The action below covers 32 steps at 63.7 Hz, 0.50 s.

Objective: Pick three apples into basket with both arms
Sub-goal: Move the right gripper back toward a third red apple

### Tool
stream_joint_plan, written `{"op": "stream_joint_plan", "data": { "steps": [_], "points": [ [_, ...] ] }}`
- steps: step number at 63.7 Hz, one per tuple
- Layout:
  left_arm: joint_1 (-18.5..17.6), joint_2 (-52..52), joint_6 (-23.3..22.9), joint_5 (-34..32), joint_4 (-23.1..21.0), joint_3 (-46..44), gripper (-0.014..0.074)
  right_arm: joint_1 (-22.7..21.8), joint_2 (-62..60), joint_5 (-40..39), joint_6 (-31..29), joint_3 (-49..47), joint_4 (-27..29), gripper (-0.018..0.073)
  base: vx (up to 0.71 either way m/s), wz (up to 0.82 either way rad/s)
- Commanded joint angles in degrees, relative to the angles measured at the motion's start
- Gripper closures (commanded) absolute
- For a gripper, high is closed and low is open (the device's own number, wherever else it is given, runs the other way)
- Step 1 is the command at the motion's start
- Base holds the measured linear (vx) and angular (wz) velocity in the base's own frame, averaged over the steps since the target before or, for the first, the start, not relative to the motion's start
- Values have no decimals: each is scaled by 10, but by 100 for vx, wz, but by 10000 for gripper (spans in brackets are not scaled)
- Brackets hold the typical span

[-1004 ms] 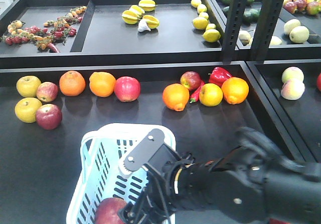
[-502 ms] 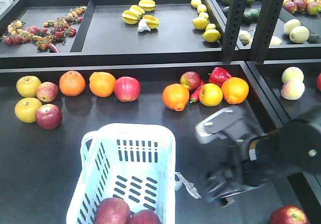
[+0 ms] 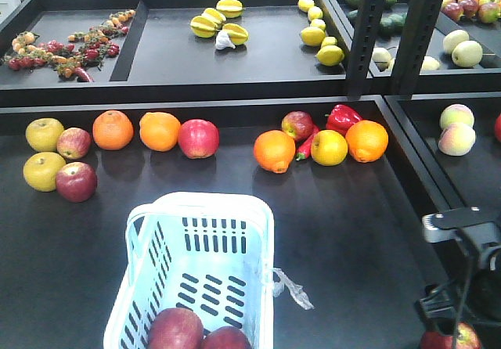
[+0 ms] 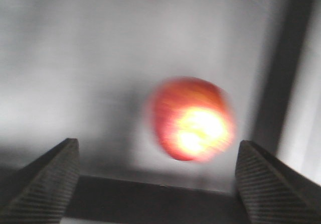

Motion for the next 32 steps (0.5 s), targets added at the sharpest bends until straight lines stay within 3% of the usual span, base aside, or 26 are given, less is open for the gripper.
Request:
{"op": "stream_joint_plan", "data": {
  "steps": [1,32],
  "points": [
    [-1,5,-7,-28,18,-13,11,-27,-17,-27,-2,-10,-8,-40,0,0],
    [-1,5,-7,-28,18,-13,11,-40,60,-45,-2,-5,-38,-40,0,0]
  ]
}}
